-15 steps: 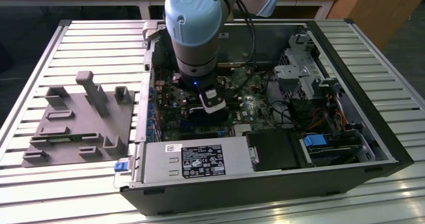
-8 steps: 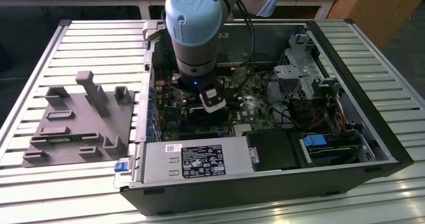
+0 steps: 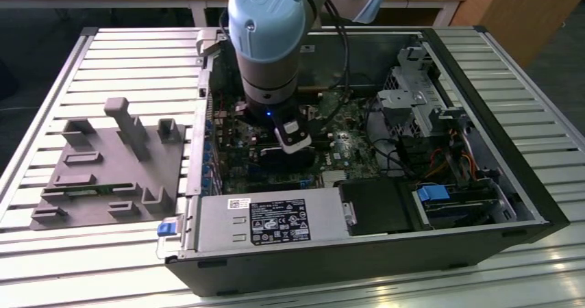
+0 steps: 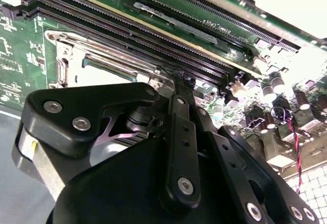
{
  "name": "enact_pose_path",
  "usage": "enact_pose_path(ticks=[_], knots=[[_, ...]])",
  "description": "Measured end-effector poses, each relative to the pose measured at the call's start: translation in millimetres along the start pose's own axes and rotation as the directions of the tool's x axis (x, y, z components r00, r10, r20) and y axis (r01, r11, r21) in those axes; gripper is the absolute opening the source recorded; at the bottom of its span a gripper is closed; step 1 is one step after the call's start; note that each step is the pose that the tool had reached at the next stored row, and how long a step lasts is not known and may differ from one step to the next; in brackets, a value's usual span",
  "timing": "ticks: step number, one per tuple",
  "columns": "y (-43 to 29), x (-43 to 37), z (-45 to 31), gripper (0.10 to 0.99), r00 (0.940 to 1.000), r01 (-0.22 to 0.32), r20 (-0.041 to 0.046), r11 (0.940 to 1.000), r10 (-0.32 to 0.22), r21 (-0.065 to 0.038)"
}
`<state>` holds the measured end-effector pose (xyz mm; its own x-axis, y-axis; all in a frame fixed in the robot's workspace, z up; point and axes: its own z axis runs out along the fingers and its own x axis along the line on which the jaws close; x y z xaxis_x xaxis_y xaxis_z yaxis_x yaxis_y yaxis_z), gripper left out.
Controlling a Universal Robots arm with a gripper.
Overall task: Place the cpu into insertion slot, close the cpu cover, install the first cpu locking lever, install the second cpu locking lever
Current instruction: 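Install the second cpu locking lever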
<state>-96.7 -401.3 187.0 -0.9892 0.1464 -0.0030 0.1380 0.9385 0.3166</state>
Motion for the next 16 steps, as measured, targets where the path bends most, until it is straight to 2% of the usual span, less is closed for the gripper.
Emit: enact_pose_path(ticks=[3, 8, 13, 16], knots=[[0.2, 0.4, 0.3, 0.102, 1.0000, 0.010, -0.0024, 0.9999, -0.010, 0.007], [0.2, 0.4, 0.4, 0.102, 0.9998, 0.019, -0.0026, 0.9995, -0.019, 0.027], [0.4, 0.4, -0.2, 0.102, 0.9997, 0.023, -0.0036, 0.9993, -0.023, 0.030], [1.4, 0.4, -3.1, 0.102, 0.9997, 0.024, -0.0039, 0.9993, -0.024, 0.029]])
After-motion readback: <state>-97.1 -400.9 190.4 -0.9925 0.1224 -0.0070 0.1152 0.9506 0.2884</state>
